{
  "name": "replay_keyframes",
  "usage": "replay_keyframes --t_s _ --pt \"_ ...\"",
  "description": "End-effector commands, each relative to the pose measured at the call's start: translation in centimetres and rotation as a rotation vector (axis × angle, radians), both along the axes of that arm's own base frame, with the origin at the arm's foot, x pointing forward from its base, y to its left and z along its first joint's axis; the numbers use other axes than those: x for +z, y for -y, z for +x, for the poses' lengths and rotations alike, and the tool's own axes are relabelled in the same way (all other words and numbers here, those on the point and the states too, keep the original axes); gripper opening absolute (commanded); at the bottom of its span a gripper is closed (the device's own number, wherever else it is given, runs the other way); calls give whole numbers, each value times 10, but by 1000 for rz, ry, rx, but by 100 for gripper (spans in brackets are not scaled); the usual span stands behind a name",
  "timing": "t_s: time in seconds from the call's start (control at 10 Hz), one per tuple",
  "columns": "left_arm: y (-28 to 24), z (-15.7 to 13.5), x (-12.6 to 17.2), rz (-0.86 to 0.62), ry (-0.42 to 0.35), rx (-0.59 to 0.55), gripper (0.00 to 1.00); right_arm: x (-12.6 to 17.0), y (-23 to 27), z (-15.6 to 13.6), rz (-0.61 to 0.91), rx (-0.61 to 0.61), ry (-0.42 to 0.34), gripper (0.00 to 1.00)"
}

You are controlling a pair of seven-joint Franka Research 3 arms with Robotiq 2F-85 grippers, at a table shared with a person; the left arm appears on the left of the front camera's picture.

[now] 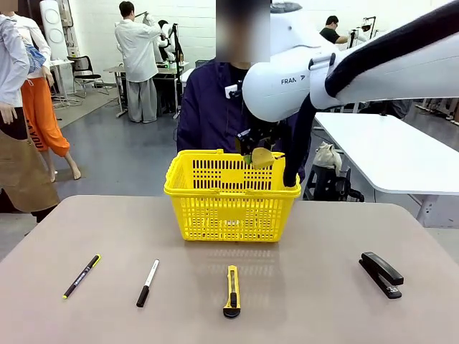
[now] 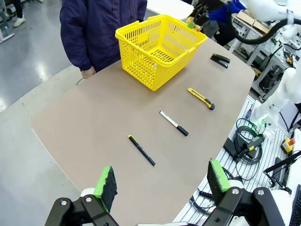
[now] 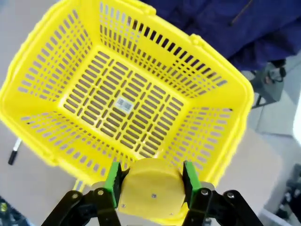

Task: Place the items the person wants into the basket.
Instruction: Pick up the item the person points to and place it in the Market Basket.

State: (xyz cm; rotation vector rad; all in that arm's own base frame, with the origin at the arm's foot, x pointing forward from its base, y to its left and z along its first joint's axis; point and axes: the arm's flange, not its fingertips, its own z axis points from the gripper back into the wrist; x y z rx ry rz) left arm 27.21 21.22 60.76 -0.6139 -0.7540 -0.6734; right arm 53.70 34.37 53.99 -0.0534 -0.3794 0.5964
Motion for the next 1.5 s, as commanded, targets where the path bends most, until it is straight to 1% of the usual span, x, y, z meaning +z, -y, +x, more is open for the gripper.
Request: replay_keyframes --t_s 0.0,0.2,0.3,0.4,0.8,0.9,1.0,1.1,1.4 --pt "-1 0 1 -12 21 -15 100 -2 9 16 84 26 -80 0" --pt "-1 0 1 -12 21 -15 100 -9 12 19 101 7 -123 0" --pt "-1 0 1 -12 21 -15 100 -9 13 13 82 -42 -168 0" --pt "-1 0 1 -12 21 -15 100 -18 11 23 85 5 -94 0" --pt "-1 0 1 -12 21 -15 100 -18 11 23 85 5 -94 0" --pt "-1 0 1 -12 21 -15 100 -16 10 20 84 -2 -115 64" --pt "-1 0 1 -12 21 -15 100 -22 8 29 95 16 -128 64" --pt "-1 0 1 -12 21 -15 100 -29 4 42 101 16 -158 64" --pt "-1 0 1 -12 21 -15 100 -44 -8 66 105 34 -186 64"
